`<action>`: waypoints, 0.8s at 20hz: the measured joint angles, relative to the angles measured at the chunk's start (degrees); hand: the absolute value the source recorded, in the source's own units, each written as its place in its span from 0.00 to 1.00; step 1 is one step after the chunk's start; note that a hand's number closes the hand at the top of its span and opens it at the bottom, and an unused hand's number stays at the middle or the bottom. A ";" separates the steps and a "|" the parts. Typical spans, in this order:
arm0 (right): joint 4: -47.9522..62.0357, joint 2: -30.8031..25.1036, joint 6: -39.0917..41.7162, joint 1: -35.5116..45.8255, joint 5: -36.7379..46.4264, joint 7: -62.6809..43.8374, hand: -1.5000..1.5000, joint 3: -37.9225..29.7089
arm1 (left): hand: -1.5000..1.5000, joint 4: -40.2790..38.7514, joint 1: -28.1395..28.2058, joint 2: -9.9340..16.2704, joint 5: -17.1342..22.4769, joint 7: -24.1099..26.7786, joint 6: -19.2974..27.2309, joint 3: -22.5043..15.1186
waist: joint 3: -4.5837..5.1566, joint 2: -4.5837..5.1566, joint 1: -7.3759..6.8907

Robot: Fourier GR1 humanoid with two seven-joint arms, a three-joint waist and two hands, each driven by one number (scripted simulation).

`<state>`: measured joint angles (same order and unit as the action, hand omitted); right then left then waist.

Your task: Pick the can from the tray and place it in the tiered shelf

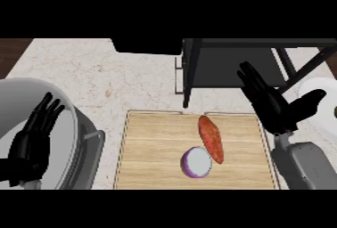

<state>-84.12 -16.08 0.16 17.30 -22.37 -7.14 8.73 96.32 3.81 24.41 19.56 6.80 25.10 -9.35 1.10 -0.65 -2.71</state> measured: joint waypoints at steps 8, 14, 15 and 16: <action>-7.87 -10.51 -8.18 -6.55 13.05 1.09 1.00 -4.45 | 0.50 3.78 9.38 1.87 3.42 -3.60 -2.94 2.62 | -2.47 -0.56 7.15; -11.09 -10.35 -12.87 -15.91 16.10 -0.43 0.00 -4.65 | 0.50 3.92 10.14 4.76 7.99 -8.14 -5.95 3.06 | -2.81 -0.43 8.79; -12.42 -10.50 -12.63 -17.25 16.22 0.00 0.00 -4.36 | 0.50 3.57 10.00 5.28 8.70 -9.13 -6.35 3.05 | -2.81 -0.43 8.86; -13.55 -10.45 -12.42 -18.48 16.66 0.71 0.00 -3.66 | 0.50 3.21 9.65 5.83 9.05 -10.16 -6.62 2.87 | -2.79 -0.40 8.70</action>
<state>-97.67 -26.52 -12.27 -1.18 -5.71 -6.42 5.07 99.53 13.47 30.24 28.61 -3.36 18.48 -6.48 -1.69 -1.05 5.99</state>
